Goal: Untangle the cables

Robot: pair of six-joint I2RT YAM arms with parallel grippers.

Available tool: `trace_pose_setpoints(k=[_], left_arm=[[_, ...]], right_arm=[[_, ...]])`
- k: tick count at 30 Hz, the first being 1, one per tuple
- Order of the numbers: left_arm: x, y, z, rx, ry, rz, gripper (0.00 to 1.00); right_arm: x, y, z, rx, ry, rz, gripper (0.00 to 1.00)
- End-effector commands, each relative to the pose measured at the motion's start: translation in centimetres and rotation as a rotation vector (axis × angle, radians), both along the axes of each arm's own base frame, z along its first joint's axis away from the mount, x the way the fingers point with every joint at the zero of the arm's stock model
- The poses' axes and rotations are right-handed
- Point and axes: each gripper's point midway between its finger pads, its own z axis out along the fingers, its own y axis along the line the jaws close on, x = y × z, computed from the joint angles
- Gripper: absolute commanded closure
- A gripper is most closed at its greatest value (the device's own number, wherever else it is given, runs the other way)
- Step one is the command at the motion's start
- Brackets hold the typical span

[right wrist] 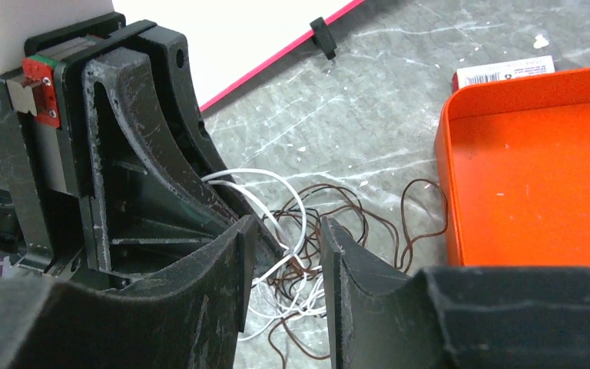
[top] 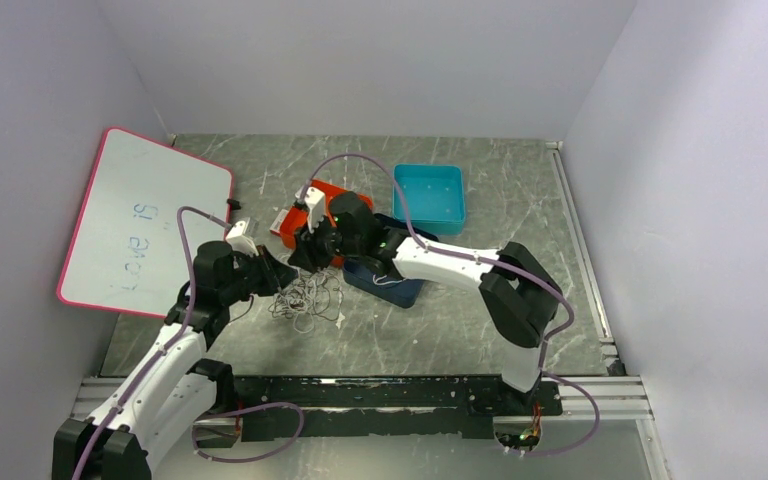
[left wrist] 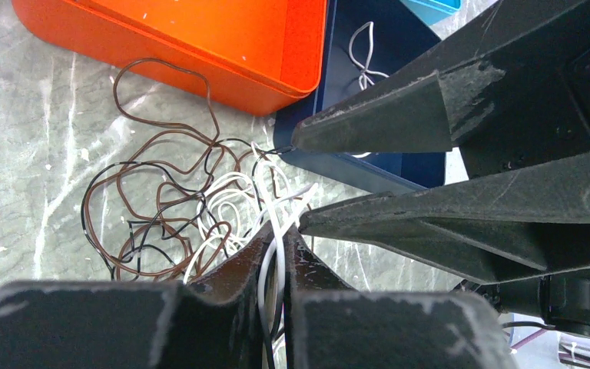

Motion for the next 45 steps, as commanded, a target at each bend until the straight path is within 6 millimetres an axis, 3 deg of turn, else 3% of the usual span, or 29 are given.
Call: trace_pose_setpoints(k=[1,8,17,23,30,37,41,45], left_arm=[[0.1,-0.4,0.8,-0.003,-0.035,-0.028,0.89],[0.1,-0.3,0.7,-0.001,-0.029,-0.021,0.88],[0.3,-0.1,0.7,0.006,-0.023,-0.004,0.87],[0.3,0.1,0.4,0.012,-0.008,0.010,0.81],[0.5,0.6,0.3,0.026,-0.002,0.041,0.74],[0.5,0.6,0.1,0.031,0.005,0.044,0.89],[0.6,0.5,0.2,0.028,0.001,0.040,0.93],[0.5,0.4,0.3,0.024,-0.006,0.031,0.93]], right_arm=[[0.8,1.0,0.9,0.017,-0.046,-0.004,0.61],[0.9,1.6,1.0,0.034,-0.043,0.003,0.76],[1.1,0.6,2.1,0.048,-0.069,-0.040,1.00],[1.6,-0.9,3.7,0.052,-0.108,-0.112,1.00],[1.6,-2.4,3.9,0.027,-0.118,-0.154,1.00],[1.8,-3.6,3.4,-0.005,-0.123,-0.198,1.00],[1.9,-3.8,3.3,-0.010,-0.131,-0.203,1.00],[1.4,-3.2,3.3,0.016,-0.131,-0.161,0.86]])
